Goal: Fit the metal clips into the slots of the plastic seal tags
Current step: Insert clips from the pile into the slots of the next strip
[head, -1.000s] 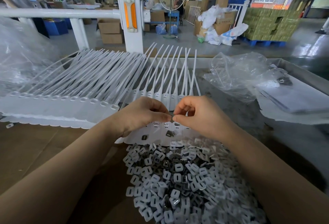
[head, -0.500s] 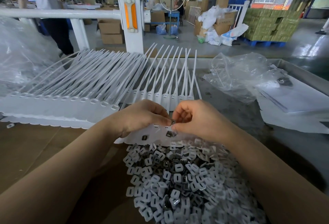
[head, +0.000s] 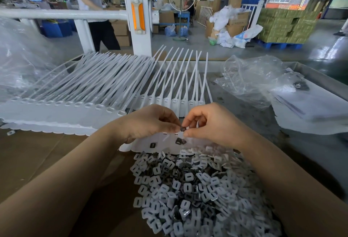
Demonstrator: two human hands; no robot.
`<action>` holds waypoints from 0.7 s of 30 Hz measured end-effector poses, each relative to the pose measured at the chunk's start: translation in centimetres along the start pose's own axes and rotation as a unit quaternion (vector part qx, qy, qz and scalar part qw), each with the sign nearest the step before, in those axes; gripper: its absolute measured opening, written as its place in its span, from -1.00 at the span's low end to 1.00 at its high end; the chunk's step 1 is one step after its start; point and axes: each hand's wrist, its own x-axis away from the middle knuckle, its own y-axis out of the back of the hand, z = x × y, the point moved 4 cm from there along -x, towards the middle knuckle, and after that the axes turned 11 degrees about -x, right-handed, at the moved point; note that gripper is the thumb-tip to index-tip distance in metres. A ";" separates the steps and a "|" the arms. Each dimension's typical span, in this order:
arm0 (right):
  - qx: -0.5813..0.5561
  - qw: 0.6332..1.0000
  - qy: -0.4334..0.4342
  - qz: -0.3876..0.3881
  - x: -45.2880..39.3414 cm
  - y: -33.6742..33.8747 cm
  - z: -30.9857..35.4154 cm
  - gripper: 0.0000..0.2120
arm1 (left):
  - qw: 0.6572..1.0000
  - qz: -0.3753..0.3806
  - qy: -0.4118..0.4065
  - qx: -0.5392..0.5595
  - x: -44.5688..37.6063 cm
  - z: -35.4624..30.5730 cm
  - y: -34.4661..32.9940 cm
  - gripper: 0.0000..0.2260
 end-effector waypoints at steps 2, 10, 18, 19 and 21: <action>0.001 1.000 0.010 -0.008 0.0 0.1 0.1 -0.83 | 1.000 -0.003 0.002 0.008 0.1 0.1 0.1 -0.97; -0.014 1.000 0.011 0.000 0.1 0.1 0.2 -0.82 | 1.000 -0.009 0.008 0.010 0.2 0.1 0.3 -0.75; -0.022 1.000 0.010 -0.015 0.1 0.0 0.1 -0.82 | 1.000 -0.004 0.014 0.008 0.4 -0.5 -0.1 -0.86; -0.025 1.000 0.010 -0.014 0.1 0.0 0.1 -0.81 | 1.000 -0.007 0.013 0.011 0.4 -0.5 -0.2 -0.88; -0.013 1.000 -0.010 -0.017 0.1 0.0 -0.2 -0.78 | 0.999 -0.016 0.011 0.026 0.2 -0.6 -0.2 -0.91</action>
